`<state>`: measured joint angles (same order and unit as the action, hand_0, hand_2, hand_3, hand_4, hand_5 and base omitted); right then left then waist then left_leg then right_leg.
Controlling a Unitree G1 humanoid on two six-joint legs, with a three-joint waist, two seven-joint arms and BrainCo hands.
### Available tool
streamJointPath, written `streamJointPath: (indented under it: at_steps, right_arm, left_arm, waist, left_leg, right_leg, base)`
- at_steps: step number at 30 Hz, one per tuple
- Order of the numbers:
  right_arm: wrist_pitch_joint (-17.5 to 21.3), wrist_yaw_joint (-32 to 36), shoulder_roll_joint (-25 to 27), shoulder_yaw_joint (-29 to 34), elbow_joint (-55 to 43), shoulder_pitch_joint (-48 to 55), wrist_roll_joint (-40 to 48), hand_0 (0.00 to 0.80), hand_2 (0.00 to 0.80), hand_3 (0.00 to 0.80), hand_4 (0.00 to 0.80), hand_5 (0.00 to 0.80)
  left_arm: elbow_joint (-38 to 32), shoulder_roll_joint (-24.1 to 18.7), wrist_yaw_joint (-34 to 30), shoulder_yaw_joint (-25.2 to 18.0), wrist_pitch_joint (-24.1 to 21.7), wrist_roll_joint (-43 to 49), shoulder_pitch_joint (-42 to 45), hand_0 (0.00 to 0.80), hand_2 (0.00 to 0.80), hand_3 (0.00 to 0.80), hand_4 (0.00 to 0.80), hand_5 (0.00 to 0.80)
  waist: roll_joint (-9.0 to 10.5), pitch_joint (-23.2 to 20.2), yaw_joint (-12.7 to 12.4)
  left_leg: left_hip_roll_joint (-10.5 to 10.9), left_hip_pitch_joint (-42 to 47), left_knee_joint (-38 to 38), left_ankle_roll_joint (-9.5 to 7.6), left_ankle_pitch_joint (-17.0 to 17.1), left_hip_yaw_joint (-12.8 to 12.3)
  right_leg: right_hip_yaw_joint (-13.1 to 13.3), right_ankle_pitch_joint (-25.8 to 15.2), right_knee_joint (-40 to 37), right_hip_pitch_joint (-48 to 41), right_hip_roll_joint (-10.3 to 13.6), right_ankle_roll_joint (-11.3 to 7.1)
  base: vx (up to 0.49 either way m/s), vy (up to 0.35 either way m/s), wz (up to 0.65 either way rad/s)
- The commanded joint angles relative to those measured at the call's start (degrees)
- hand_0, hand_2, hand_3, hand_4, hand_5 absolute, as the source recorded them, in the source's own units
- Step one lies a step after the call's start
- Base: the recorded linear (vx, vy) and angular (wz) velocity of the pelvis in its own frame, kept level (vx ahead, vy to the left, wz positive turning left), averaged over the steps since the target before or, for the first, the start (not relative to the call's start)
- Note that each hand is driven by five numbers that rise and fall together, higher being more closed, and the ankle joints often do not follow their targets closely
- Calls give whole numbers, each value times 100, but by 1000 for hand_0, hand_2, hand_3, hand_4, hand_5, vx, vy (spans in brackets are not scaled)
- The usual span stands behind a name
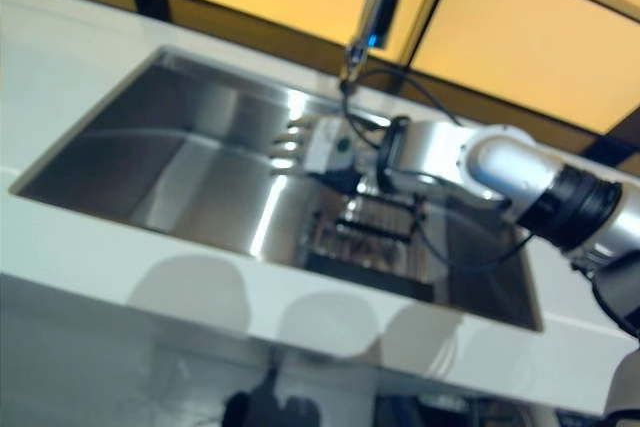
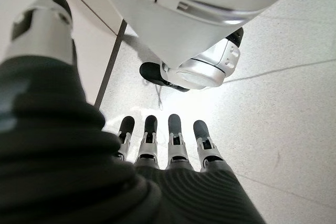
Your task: Take plates into dishwasher
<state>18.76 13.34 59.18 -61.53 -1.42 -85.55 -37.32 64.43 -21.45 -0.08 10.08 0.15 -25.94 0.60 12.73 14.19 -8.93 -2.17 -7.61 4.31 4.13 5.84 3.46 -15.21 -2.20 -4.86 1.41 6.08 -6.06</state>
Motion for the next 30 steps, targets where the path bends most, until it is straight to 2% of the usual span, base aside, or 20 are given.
streamJointPath:
  at_steps: [1, 9, 16, 17, 22, 23, 25, 26, 30]
  right_arm:
    - [-327, -12, 155, -314, 272, -724, -241, 0, 0, 0, 0, 0]
    - [-193, 259, 159, -555, 563, -888, -752, 0, 0, 0, 0, 0]
    - [-59, 299, 257, -695, 998, -894, -1149, 0, 0, 0, 0, 0]
    - [66, 256, 299, -688, 1249, -842, -1394, 0, 0, 0, 0, 0]
    - [218, 371, 407, -676, 1604, -737, -1698, 0, 0, 0, 0, 0]
    - [227, 329, 444, -658, 1761, -682, -1811, 251, 251, 251, 251, 251]
    - [204, 283, 438, -628, 1865, -634, -1858, 439, 439, 439, 439, 439]
    - [208, 230, 438, -631, 1905, -636, -1934, 800, 800, 800, 800, 800]
    - [154, 133, 398, -539, 2199, -583, -2020, 800, 800, 800, 800, 800]
  left_arm:
    - [-29, -45, -61, 177, -175, -298, -167, 0, 0, 0, 0, 0]
    - [-149, -47, -184, 122, -226, -561, -144, 0, 0, 0, 0, 0]
    - [-180, -88, -238, 95, -282, -608, -120, 0, 0, 0, 0, 0]
    - [-199, -108, -233, 76, -276, -634, -113, 0, 0, 0, 0, 0]
    - [-223, -144, -220, 30, -246, -665, -88, 0, 0, 0, 0, 0]
    - [-271, -141, -186, 16, -196, -702, -77, 0, 0, 0, 0, 0]
    - [-264, -150, -193, 16, -184, -736, -80, 0, 0, 0, 0, 0]
    - [-255, -152, -199, 18, -182, -748, -79, 0, 0, 0, 0, 0]
    - [-299, -119, -201, 18, -193, -785, -69, 0, 0, 0, 0, 0]
  waist:
    - [6, 207, -132]
    - [-48, 420, -188]
    - [-10, 496, -190]
    - [17, 497, -173]
    - [51, 476, -146]
    - [54, 476, -132]
    - [51, 474, -121]
    - [45, 471, -115]
    - [-2, 502, -101]
  left_leg:
    - [-45, 75, 69, -33, -250, -291]
    - [-24, -137, 69, -8, -152, -259]
    - [-31, -201, 69, -1, -124, -265]
    - [-38, -202, 69, 0, -125, -275]
    - [-53, -192, 69, 6, -121, -303]
    - [-55, -179, 69, 7, -113, -310]
    - [-55, -173, 69, 9, -112, -317]
    - [-55, -170, 69, 8, -110, -321]
    - [-57, -183, 69, 12, -96, -348]
  right_leg:
    - [-117, -475, -14, 252, 116, -336]
    - [-171, -506, -14, 406, 131, -335]
    - [-202, -528, -14, 460, 120, -337]
    - [-197, -535, -14, 464, 109, -342]
    - [-181, -544, -14, 457, 101, -353]
    - [-160, -554, -14, 454, 90, -352]
    - [-150, -559, -14, 452, 87, -353]
    - [-143, -561, -14, 453, 85, -352]
    - [-106, -568, -14, 473, 87, -350]
  base:
    - [-70, 20, 8]
    - [-45, 20, 7]
    - [-4, 2, 0]
    - [0, 0, 0]
    - [0, 0, 0]
    - [0, 0, 0]
    - [0, 0, 0]
    - [-6, 32, -1]
    - [-10, 19, 0]
